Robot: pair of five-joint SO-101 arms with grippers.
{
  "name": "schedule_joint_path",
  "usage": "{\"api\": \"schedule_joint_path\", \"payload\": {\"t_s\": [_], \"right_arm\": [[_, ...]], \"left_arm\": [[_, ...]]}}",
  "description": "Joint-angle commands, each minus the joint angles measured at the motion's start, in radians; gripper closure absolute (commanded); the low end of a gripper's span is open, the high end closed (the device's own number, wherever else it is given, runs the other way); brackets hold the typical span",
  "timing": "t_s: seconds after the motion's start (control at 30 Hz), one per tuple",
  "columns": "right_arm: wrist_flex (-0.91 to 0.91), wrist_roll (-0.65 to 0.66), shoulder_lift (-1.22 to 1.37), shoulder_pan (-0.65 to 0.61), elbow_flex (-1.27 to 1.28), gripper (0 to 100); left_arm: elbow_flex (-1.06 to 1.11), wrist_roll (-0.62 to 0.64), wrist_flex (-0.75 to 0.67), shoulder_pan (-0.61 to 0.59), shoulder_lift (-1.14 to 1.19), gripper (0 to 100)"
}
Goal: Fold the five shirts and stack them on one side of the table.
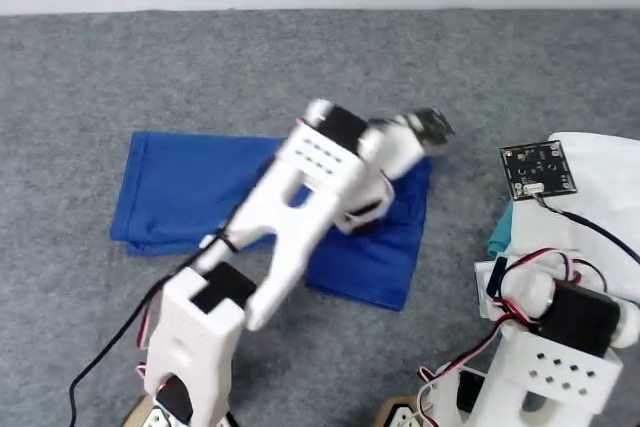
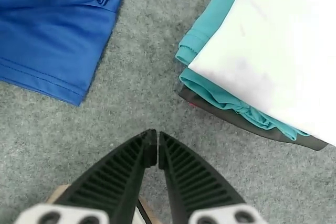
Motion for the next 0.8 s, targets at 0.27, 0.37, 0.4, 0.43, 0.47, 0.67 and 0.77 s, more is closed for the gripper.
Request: {"api": "schedule_joint_path", "payload": {"t_s": [0.27,0.37,0.4,0.43,0.47,0.67,0.77], "right_arm": [[0.035,0.003,-0.007,0.012,-0.008,98.0],[0.035,0.003,-0.007,0.012,-0.006,98.0],[0.035,0.003,-0.007,0.012,-0.006,98.0],[0.035,0.003,-0.007,0.012,-0.006,98.0],[0.035,0.003,-0.007,0.012,-0.006,98.0],[0.035,0.003,-0.005,0.012,-0.006,98.0],[0.035,0.003,-0.005,0.012,-0.006,98.0]], "left_arm": [[0.297,0.014,-0.18,0.203,-0.006,80],[0.371,0.011,-0.258,0.187,-0.006,80],[0.387,0.012,-0.281,0.178,-0.006,80],[0.404,0.014,-0.307,0.169,-0.006,80],[0.421,0.014,-0.331,0.158,-0.006,80],[0.437,0.014,-0.365,0.141,-0.006,82],[0.438,0.009,-0.376,0.143,0.0,90]]}}
